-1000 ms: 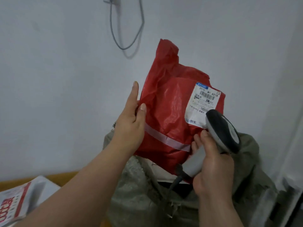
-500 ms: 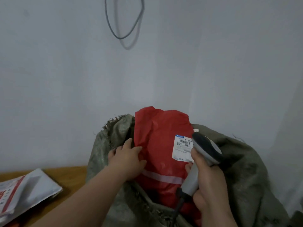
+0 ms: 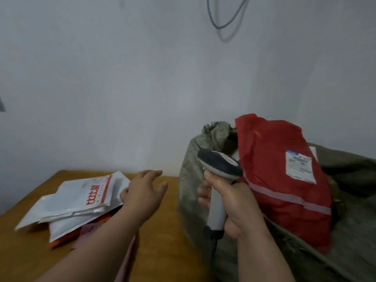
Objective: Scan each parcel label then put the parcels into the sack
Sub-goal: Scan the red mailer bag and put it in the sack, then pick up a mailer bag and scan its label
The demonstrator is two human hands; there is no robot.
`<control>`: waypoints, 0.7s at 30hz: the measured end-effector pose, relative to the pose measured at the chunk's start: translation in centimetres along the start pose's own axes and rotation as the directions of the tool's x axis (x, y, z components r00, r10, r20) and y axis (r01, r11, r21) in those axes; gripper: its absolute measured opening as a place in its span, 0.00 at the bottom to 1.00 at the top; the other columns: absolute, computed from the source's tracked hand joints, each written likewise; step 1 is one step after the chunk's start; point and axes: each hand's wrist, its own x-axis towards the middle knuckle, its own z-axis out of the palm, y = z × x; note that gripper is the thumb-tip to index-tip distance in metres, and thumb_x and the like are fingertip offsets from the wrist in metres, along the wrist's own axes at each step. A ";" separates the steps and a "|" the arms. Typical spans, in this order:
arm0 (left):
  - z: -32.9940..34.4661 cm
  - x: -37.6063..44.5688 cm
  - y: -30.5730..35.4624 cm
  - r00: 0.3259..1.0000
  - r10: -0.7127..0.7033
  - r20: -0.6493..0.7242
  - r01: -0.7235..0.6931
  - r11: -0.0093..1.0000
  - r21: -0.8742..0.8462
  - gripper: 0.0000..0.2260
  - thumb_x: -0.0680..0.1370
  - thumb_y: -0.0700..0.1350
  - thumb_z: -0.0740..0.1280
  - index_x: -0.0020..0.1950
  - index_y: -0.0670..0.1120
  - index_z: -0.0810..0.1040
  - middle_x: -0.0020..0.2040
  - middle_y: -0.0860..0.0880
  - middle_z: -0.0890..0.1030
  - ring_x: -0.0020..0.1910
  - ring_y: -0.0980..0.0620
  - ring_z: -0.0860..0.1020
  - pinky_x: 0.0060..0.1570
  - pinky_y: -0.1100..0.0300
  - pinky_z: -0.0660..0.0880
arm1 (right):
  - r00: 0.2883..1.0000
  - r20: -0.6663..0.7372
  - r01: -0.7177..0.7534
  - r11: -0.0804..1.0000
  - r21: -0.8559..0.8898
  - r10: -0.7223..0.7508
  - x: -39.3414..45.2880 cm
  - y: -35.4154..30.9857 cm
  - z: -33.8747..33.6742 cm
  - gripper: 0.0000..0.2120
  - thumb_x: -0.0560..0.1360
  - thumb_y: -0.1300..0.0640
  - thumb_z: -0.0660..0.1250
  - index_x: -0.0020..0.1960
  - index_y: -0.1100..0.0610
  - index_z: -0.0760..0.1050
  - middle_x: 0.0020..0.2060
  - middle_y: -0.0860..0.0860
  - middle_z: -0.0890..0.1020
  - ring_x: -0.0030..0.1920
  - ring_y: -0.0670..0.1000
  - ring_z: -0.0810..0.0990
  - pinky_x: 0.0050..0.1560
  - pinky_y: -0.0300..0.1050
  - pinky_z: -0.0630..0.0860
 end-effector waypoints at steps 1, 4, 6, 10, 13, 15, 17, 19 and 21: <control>-1.0 -0.6 -2.4 0.998 -0.065 0.010 0.065 0.998 0.006 0.19 0.80 0.58 0.64 0.70 0.58 0.73 0.73 0.52 0.69 0.71 0.48 0.69 0.68 0.43 0.65 | 1.000 0.011 -0.029 0.999 -0.026 0.029 -0.4 1.3 1.7 0.04 0.73 0.56 0.76 0.44 0.57 0.85 0.34 0.53 0.84 0.40 0.55 0.85 0.45 0.53 0.83; -4.2 -2.5 -9.5 0.971 -0.235 0.043 0.236 0.971 -0.024 0.20 0.80 0.59 0.64 0.71 0.58 0.72 0.73 0.50 0.70 0.71 0.46 0.69 0.68 0.42 0.67 | 0.995 0.021 -0.091 0.991 -0.099 0.093 -1.6 5.0 7.1 0.09 0.72 0.54 0.78 0.49 0.55 0.83 0.41 0.54 0.86 0.45 0.55 0.86 0.44 0.51 0.85; -5.9 -3.6 -13.7 0.948 -0.309 0.077 0.314 0.947 -0.065 0.20 0.80 0.57 0.65 0.72 0.56 0.71 0.72 0.49 0.72 0.69 0.46 0.71 0.67 0.41 0.70 | 0.993 0.028 -0.108 0.985 -0.136 0.113 -2.4 7.3 10.3 0.09 0.72 0.54 0.78 0.50 0.52 0.82 0.43 0.53 0.86 0.46 0.54 0.86 0.42 0.50 0.86; -8.1 -5.5 -20.2 0.888 -0.428 0.170 0.454 0.876 -0.164 0.18 0.80 0.54 0.66 0.70 0.53 0.74 0.66 0.49 0.78 0.63 0.46 0.76 0.66 0.44 0.72 | 0.981 0.070 -0.160 0.958 -0.239 0.181 -3.3 11.4 15.3 0.08 0.72 0.52 0.78 0.48 0.52 0.82 0.36 0.49 0.86 0.45 0.54 0.86 0.49 0.58 0.84; -8.5 -5.7 -23.4 0.851 -0.486 0.200 0.524 0.812 -0.256 0.18 0.80 0.51 0.67 0.69 0.50 0.74 0.63 0.47 0.79 0.57 0.48 0.77 0.61 0.49 0.75 | 0.972 0.112 -0.170 0.946 -0.277 0.208 -3.0 13.1 17.9 0.09 0.72 0.52 0.78 0.49 0.49 0.80 0.37 0.48 0.86 0.44 0.52 0.86 0.47 0.54 0.85; -8.4 -5.0 -24.9 0.836 -0.504 0.219 0.549 0.782 -0.295 0.19 0.80 0.49 0.67 0.71 0.48 0.73 0.65 0.47 0.78 0.54 0.50 0.77 0.53 0.54 0.75 | 0.964 0.131 -0.187 0.942 -0.277 0.230 -2.0 14.0 19.4 0.10 0.72 0.52 0.78 0.50 0.50 0.80 0.36 0.49 0.86 0.43 0.52 0.86 0.43 0.52 0.84; -8.1 -4.0 -26.4 0.823 -0.523 0.222 0.568 0.758 -0.321 0.19 0.81 0.48 0.67 0.71 0.47 0.73 0.65 0.46 0.77 0.55 0.51 0.76 0.50 0.56 0.73 | 0.955 0.138 -0.213 0.929 -0.303 0.264 -0.4 14.9 20.6 0.12 0.71 0.51 0.78 0.50 0.52 0.80 0.37 0.51 0.86 0.43 0.54 0.87 0.42 0.51 0.85; -7.6 -2.7 -27.6 0.812 -0.547 0.205 0.584 0.744 -0.325 0.19 0.81 0.47 0.67 0.71 0.46 0.73 0.65 0.47 0.78 0.54 0.51 0.75 0.48 0.58 0.72 | 0.941 0.149 -0.243 0.915 -0.322 0.303 1.4 16.0 21.6 0.12 0.70 0.51 0.79 0.49 0.54 0.80 0.35 0.52 0.86 0.42 0.56 0.87 0.42 0.52 0.85; -7.2 -1.3 -28.6 0.798 -0.574 0.185 0.602 0.737 -0.308 0.20 0.81 0.47 0.67 0.72 0.46 0.72 0.63 0.48 0.78 0.54 0.52 0.75 0.51 0.56 0.74 | 0.923 0.162 -0.279 0.897 -0.343 0.350 3.4 17.1 22.6 0.12 0.70 0.50 0.79 0.47 0.54 0.80 0.33 0.52 0.86 0.42 0.57 0.87 0.43 0.54 0.86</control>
